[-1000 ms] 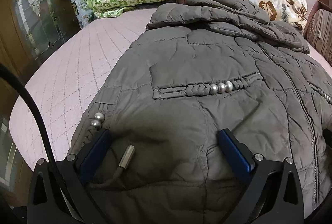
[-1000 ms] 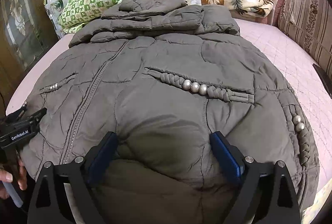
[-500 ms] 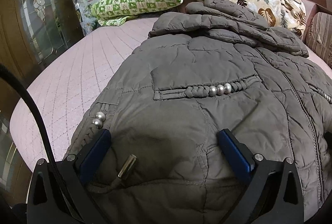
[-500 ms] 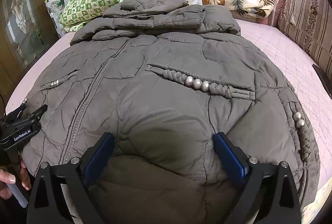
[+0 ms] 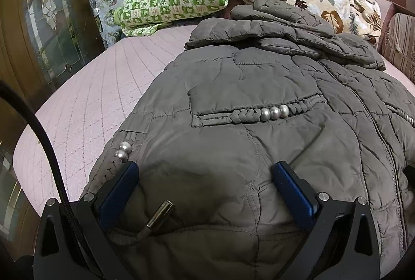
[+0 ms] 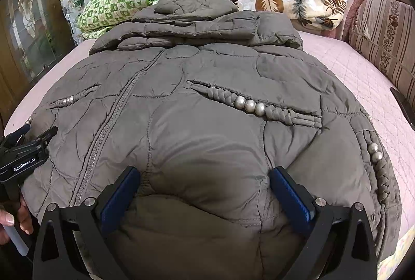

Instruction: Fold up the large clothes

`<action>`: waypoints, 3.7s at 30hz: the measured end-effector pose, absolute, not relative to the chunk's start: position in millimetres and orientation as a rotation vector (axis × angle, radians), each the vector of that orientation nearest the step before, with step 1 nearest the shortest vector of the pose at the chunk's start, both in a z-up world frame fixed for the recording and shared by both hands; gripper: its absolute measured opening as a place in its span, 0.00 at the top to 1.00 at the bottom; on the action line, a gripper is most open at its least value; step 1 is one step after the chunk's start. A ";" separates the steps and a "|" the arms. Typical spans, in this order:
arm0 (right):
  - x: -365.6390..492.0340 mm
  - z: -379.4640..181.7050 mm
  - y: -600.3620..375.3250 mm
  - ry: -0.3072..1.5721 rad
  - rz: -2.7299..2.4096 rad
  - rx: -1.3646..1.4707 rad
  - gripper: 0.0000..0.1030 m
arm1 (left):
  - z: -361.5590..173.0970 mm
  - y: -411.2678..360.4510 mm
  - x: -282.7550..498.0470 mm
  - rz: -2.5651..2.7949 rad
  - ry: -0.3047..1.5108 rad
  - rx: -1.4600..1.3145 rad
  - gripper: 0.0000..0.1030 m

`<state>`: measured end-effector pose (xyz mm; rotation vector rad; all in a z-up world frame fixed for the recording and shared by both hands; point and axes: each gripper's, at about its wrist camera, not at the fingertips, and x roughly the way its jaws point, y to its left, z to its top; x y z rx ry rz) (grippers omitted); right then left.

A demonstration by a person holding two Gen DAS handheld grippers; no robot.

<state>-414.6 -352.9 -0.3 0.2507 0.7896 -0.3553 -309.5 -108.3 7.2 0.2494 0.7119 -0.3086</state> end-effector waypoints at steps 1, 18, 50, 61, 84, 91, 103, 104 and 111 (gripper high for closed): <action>-414.7 -0.4 -353.0 0.788 -0.354 0.251 0.01 | 7.1 -108.4 -309.9 -0.307 0.711 0.250 0.00; -419.1 3.2 -348.6 0.789 -0.330 0.240 0.01 | 6.4 -108.0 -311.6 -0.312 0.687 0.252 0.00; -543.7 0.8 -458.5 0.683 -0.308 0.913 0.32 | 37.3 -66.8 -305.9 -0.432 0.840 0.041 0.00; -548.4 -4.8 -472.8 0.664 -0.364 0.944 0.33 | 54.2 11.2 -297.5 -0.396 0.898 -0.189 0.01; -538.8 -8.5 -467.3 0.655 -0.341 0.954 0.34 | 9.5 -16.4 -317.8 -0.431 0.963 -0.235 0.22; -529.5 -0.7 -453.5 0.656 -0.299 0.898 0.68 | 16.1 -20.2 -324.9 -0.421 0.897 -0.188 0.38; -531.3 -5.7 -447.0 0.626 -0.329 0.874 0.67 | 9.6 -40.9 -326.2 -0.374 0.875 -0.073 0.19; -530.4 -3.9 -444.7 0.623 -0.326 0.853 0.67 | 9.1 -40.1 -325.6 -0.374 0.875 -0.074 0.19; -535.2 -16.7 -456.8 0.590 -0.318 0.975 0.67 | 9.2 -44.4 -326.1 -0.349 0.869 -0.043 0.18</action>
